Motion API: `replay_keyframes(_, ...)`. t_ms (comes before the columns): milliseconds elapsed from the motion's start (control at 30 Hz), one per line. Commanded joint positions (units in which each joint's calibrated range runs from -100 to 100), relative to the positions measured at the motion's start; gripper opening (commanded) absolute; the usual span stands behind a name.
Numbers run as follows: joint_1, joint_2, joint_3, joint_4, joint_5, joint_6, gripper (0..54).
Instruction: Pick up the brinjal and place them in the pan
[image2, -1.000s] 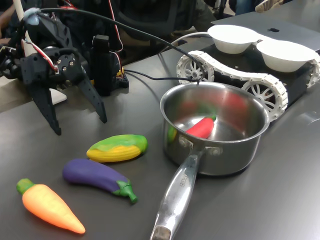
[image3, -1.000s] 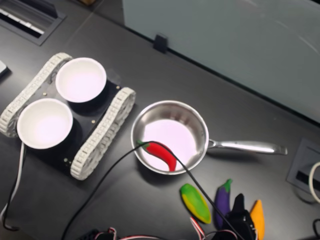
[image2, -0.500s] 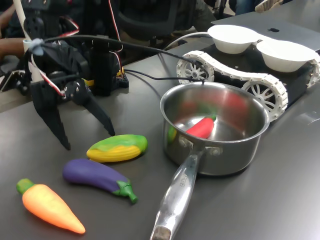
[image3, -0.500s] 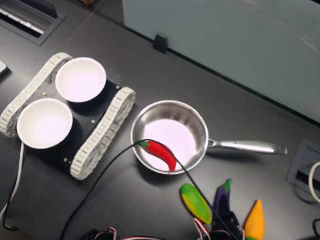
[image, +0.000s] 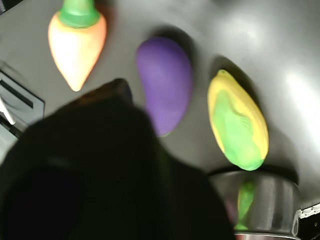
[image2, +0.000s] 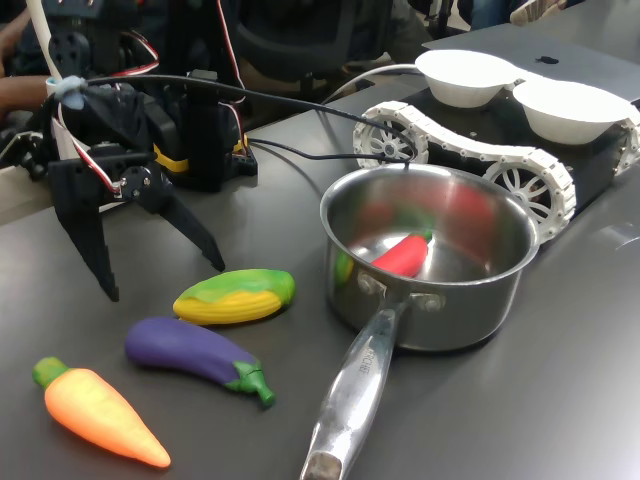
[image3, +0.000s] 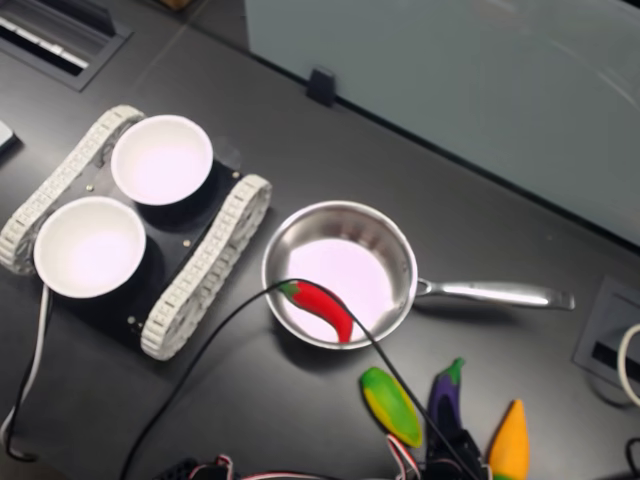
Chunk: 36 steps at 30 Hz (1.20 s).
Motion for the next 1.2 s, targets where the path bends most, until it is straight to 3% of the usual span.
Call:
replay_keyframes(0,-1.8,0.8,-6.8,-3.1,1.4,2.2,41.2)
replay_keyframes(233,-3.2,5.4,-10.3,-2.9,3.0,2.5,41.0)
replay_keyframes(500,-5.2,8.7,-13.5,2.0,5.3,2.4,40.4)
replay_keyframes(1167,-8.1,18.0,-18.4,2.3,7.1,3.6,38.8)
